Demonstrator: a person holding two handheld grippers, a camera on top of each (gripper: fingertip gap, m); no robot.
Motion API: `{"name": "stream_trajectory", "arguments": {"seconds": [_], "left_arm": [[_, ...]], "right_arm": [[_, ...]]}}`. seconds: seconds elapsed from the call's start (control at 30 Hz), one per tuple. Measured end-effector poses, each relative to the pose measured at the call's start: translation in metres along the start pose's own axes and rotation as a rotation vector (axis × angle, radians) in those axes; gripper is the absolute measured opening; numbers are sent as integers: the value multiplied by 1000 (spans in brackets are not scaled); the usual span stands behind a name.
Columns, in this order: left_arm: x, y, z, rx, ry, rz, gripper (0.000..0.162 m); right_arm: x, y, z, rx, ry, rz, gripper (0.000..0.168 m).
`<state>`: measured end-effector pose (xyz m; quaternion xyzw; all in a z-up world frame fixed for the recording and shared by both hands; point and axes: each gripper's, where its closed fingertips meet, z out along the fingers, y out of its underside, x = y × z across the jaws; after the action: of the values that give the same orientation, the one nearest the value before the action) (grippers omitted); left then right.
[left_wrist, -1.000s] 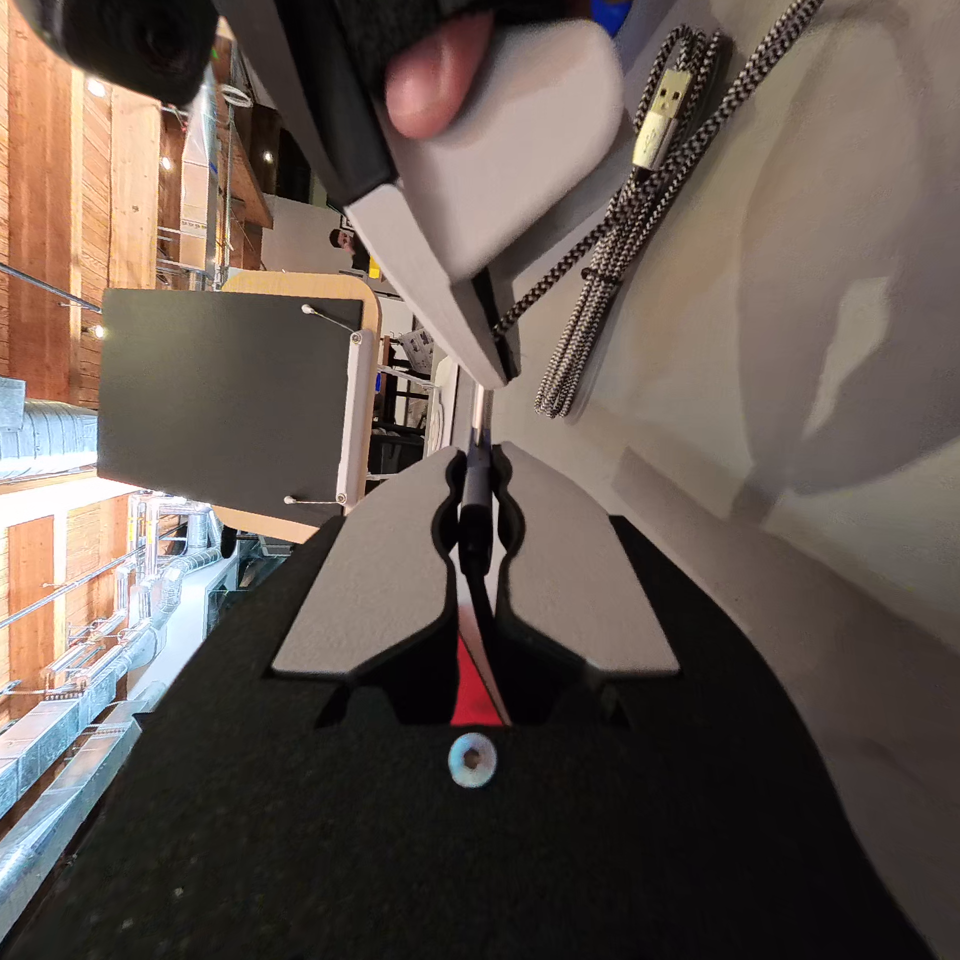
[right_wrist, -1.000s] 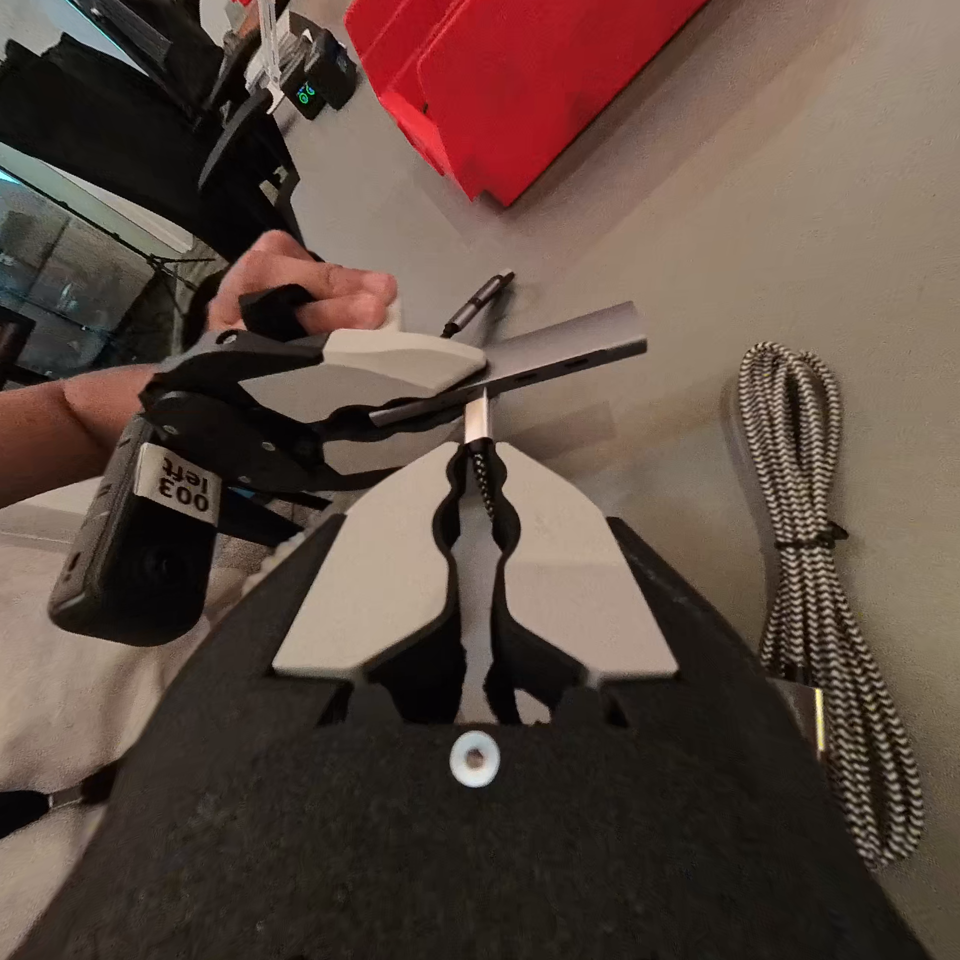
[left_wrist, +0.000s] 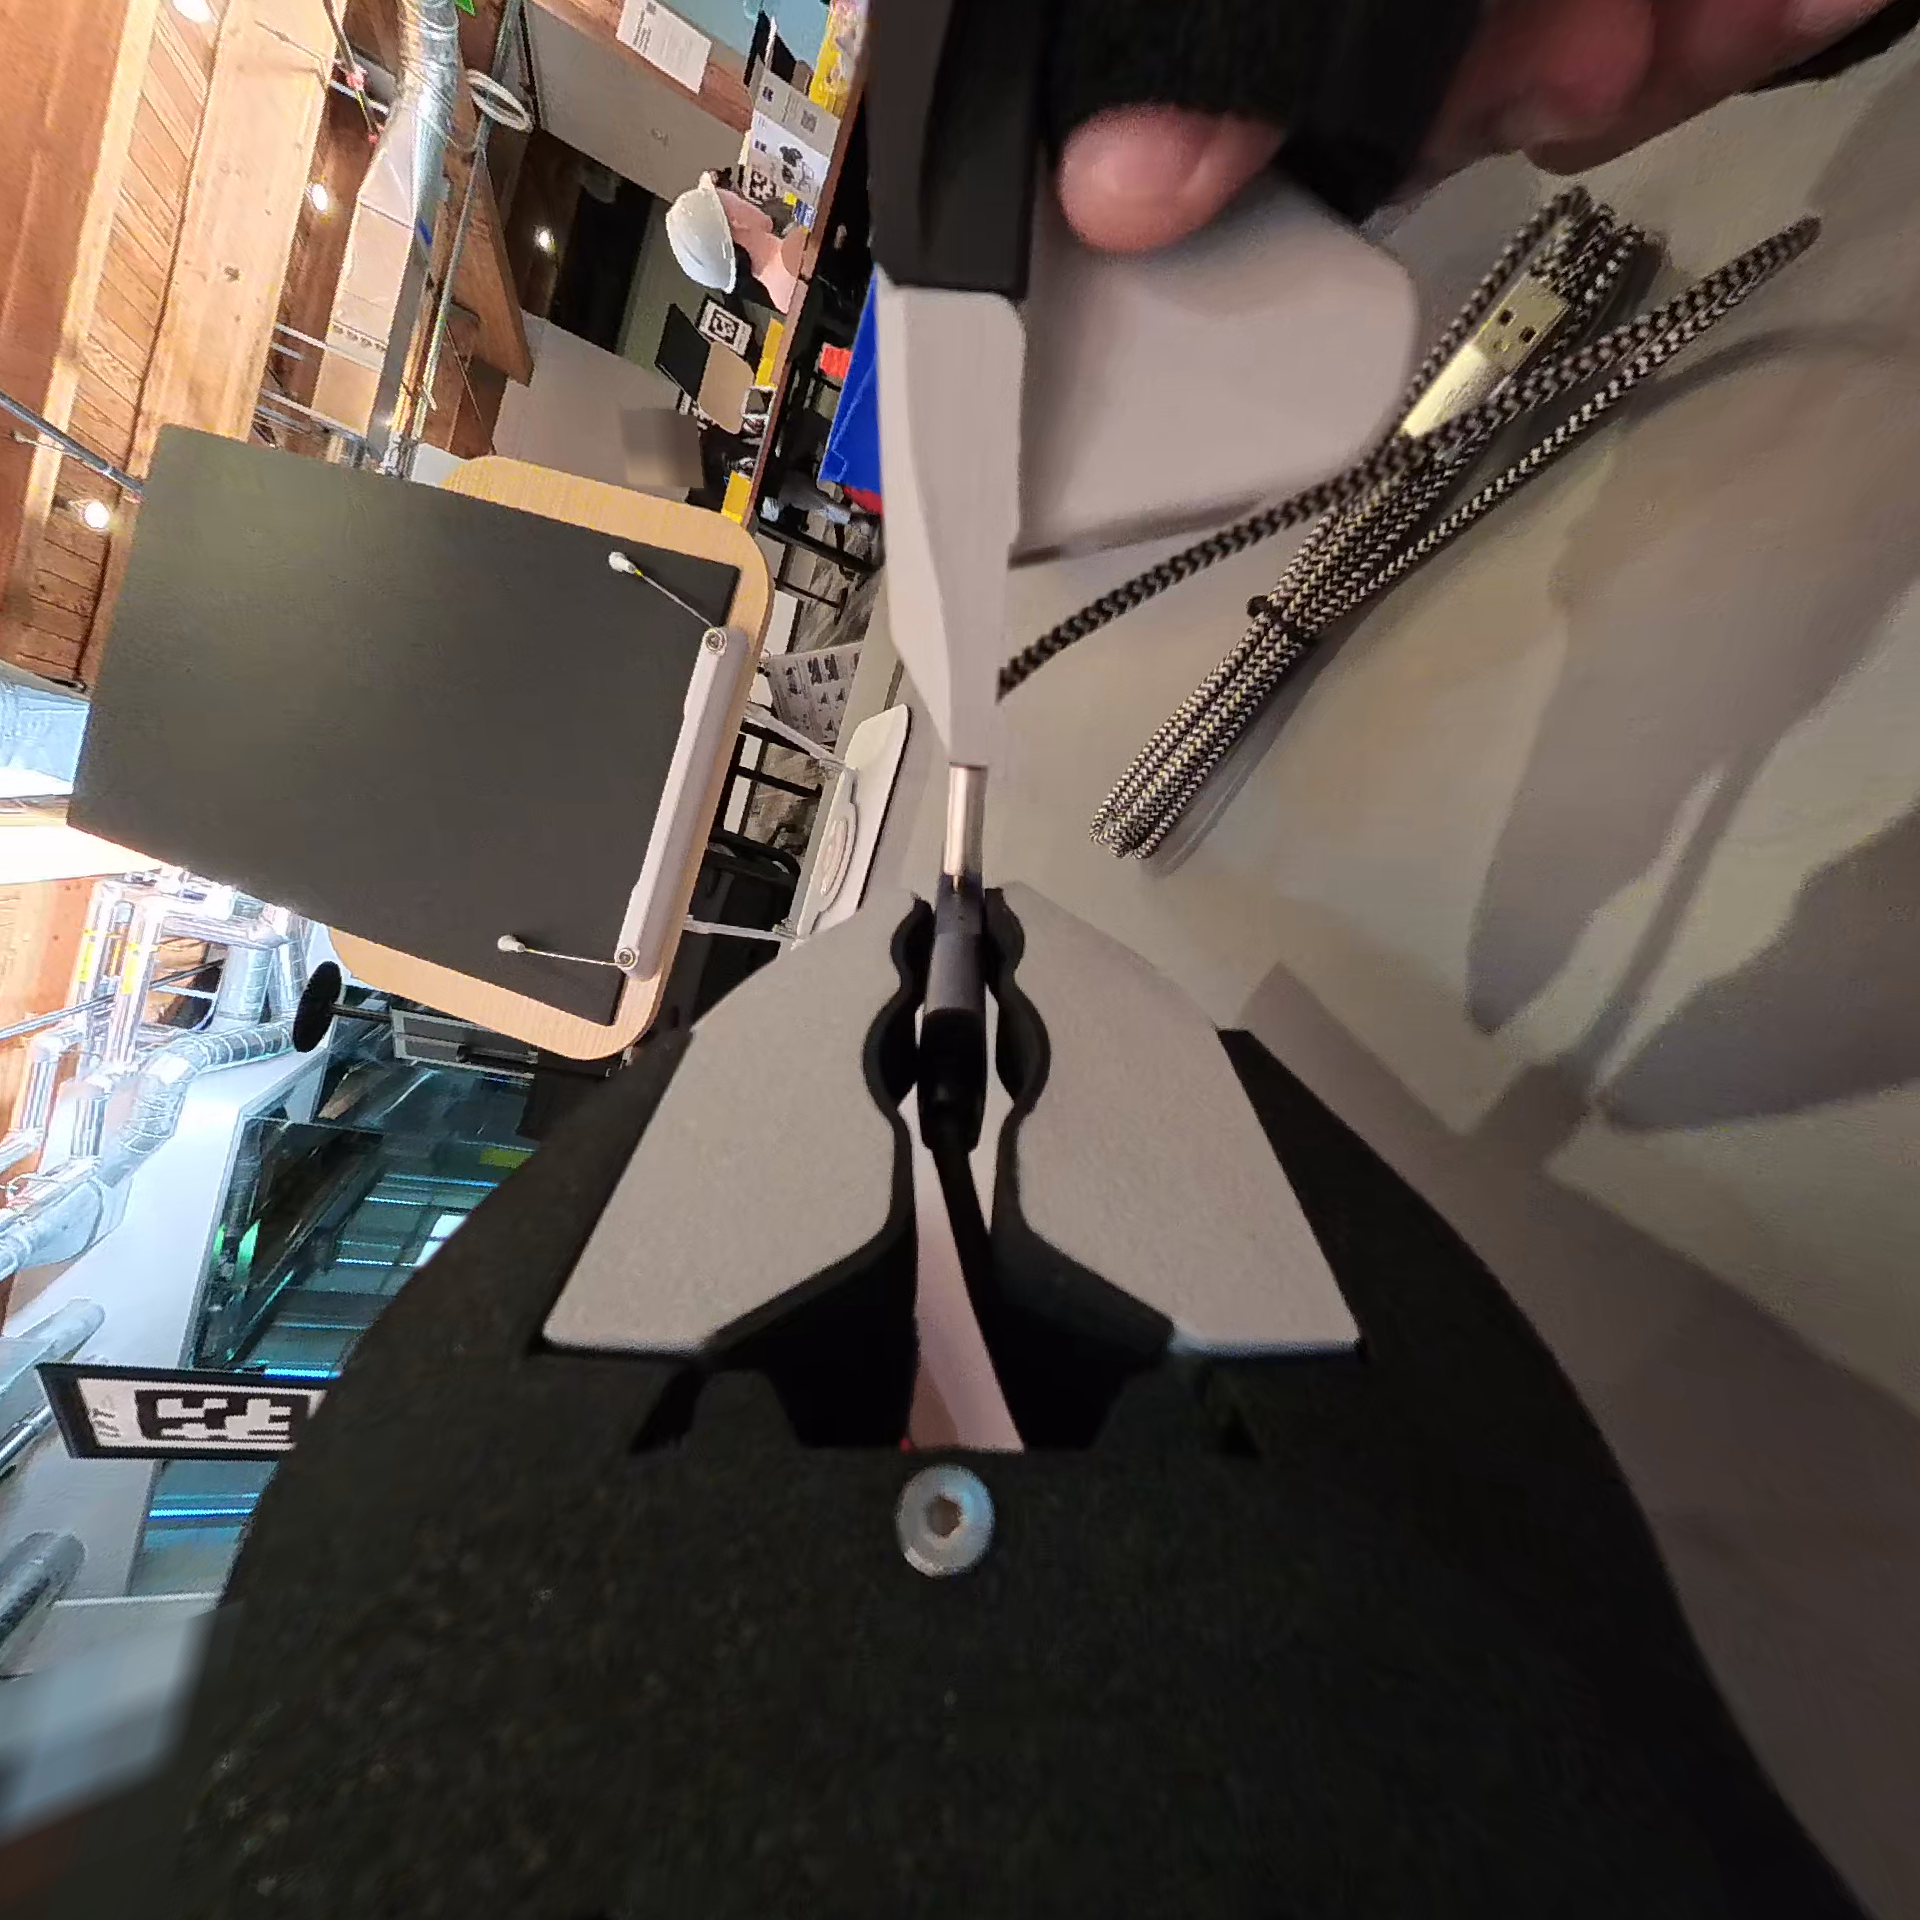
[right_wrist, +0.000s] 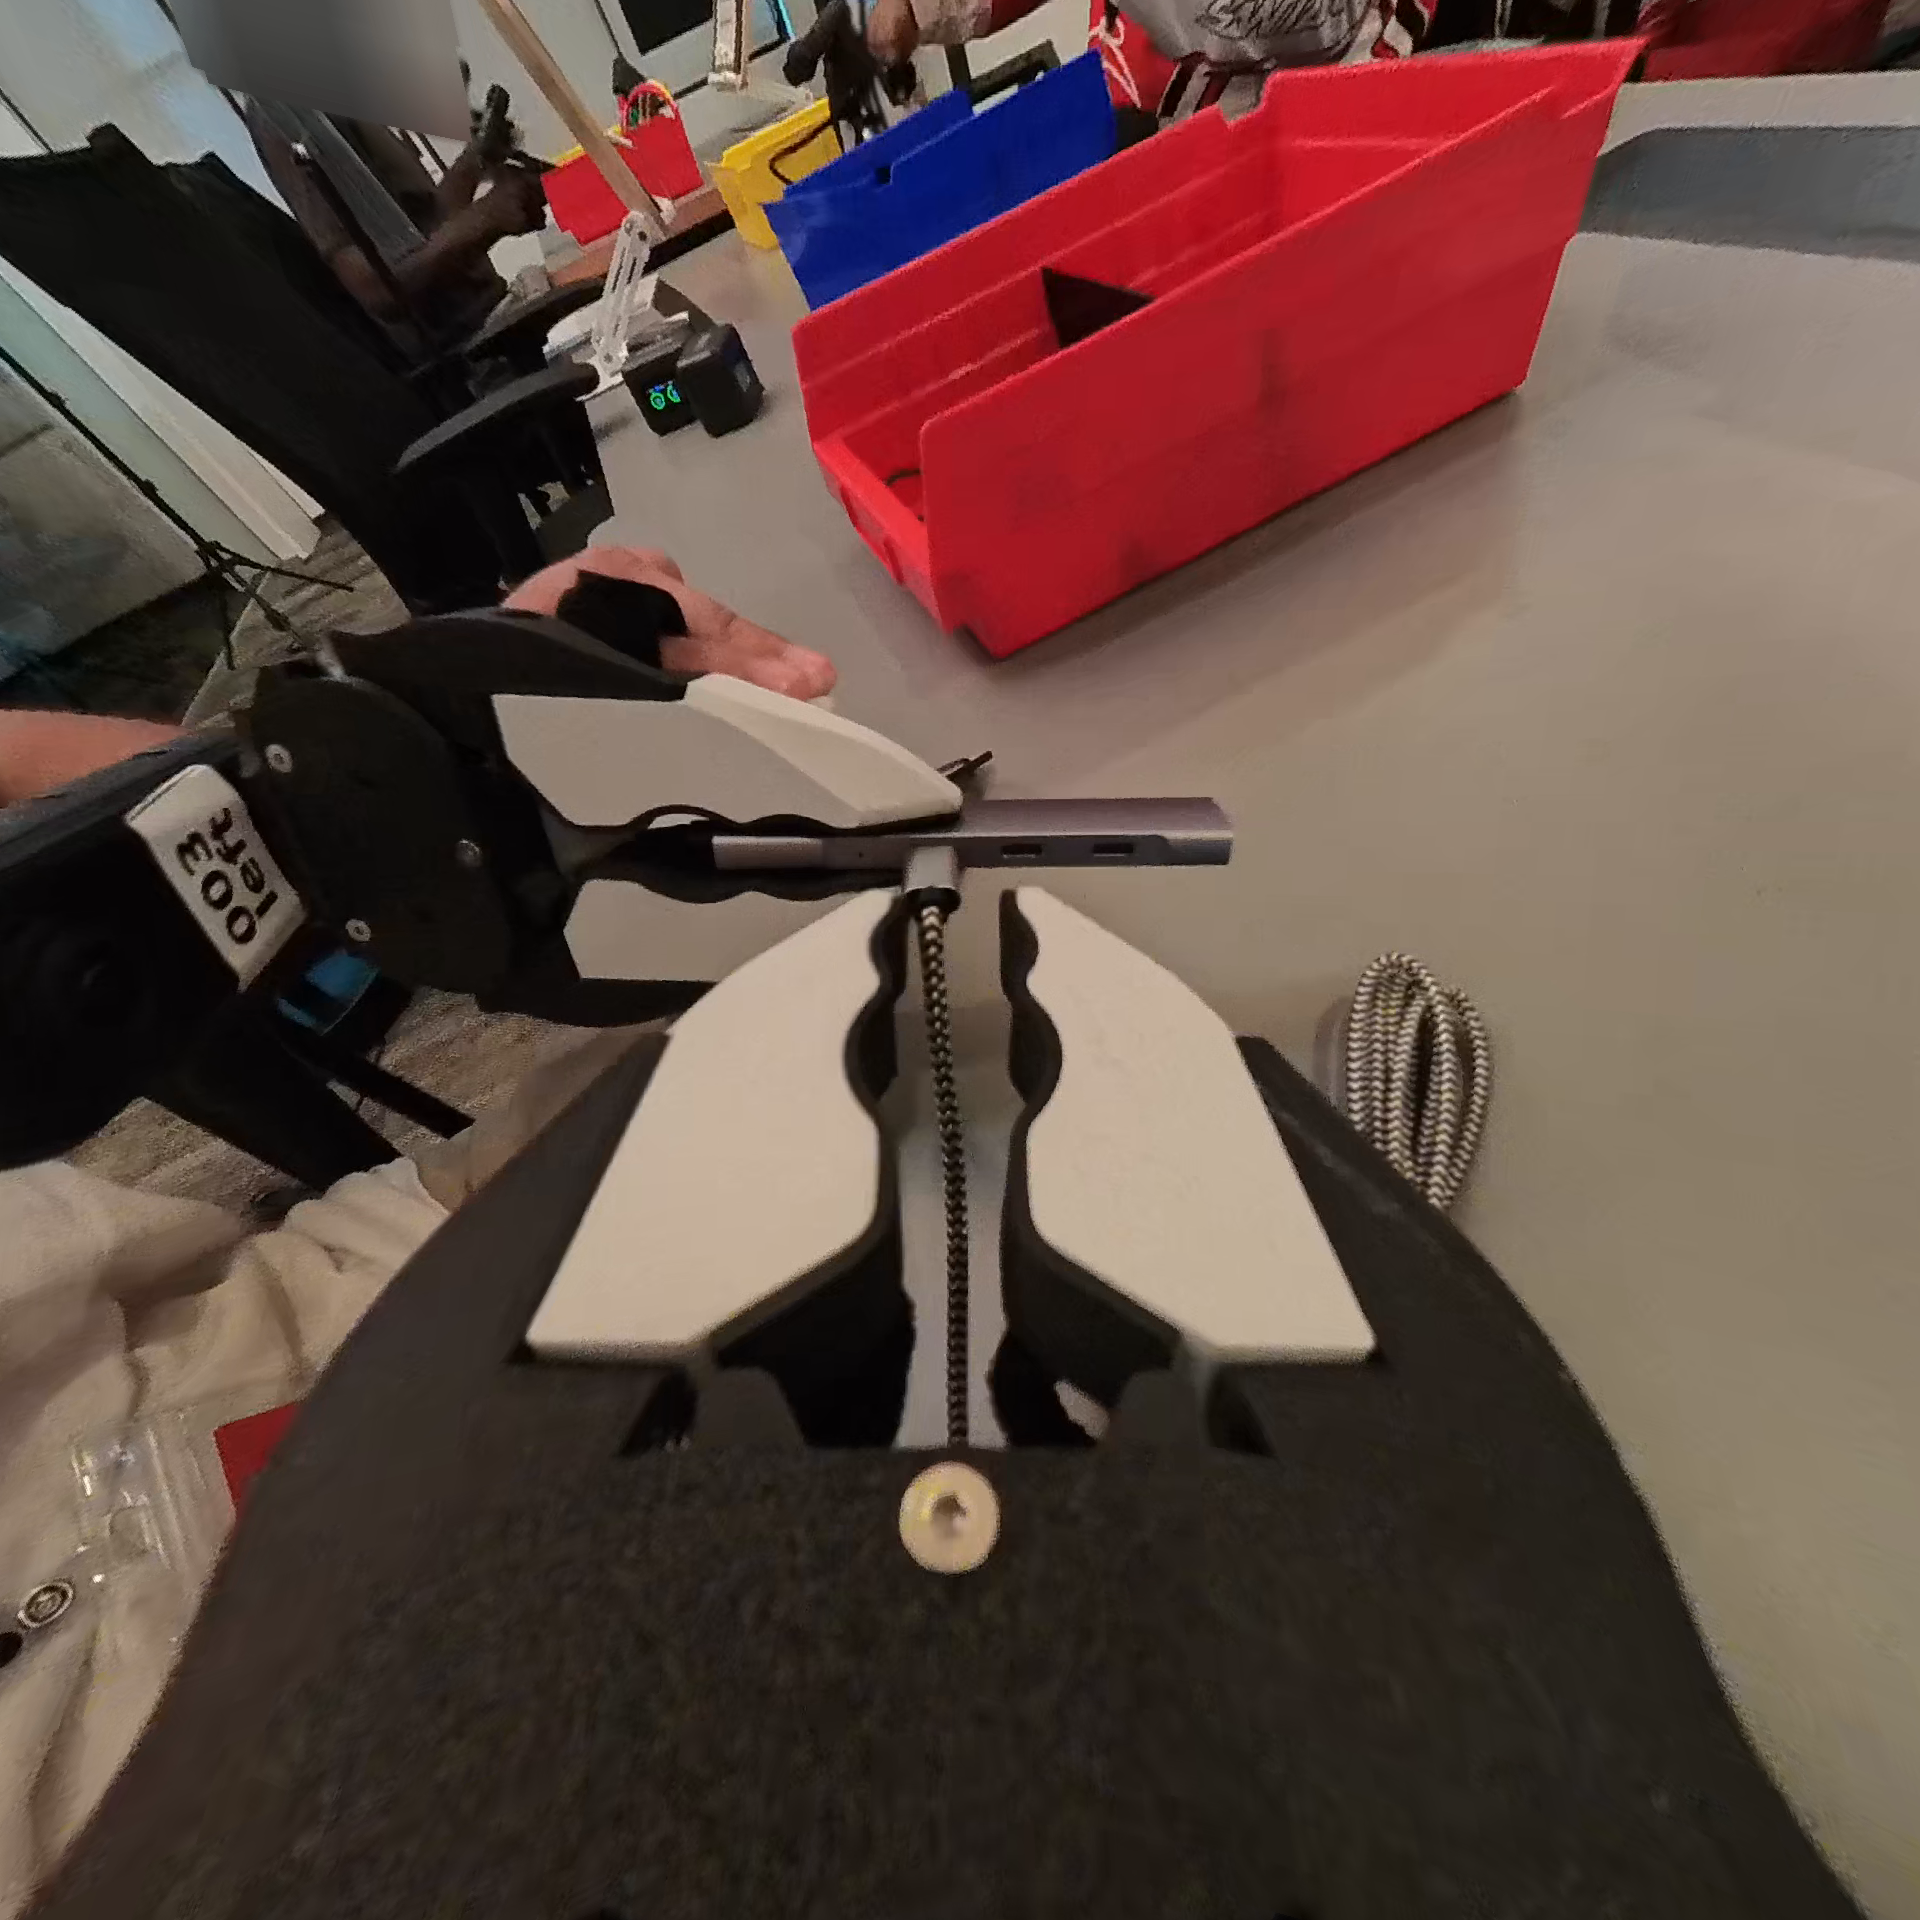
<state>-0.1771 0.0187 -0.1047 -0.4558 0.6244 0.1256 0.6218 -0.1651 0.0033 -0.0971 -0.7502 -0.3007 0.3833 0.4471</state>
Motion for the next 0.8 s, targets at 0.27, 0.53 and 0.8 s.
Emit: {"name": "stream_trajectory", "arguments": {"seconds": [0.27,0.53,0.8], "left_arm": [[1,2,0,-8,9,-19,9],[2,-2,-4,-10,26,-49,9],[2,-3,-6,1,8,-21,8]], "right_arm": [[-5,1,4,-16,-6,-21,8],[-11,-1,2,-42,9,-11,8],[-14,2,2,-64,-5,9,8]]}}
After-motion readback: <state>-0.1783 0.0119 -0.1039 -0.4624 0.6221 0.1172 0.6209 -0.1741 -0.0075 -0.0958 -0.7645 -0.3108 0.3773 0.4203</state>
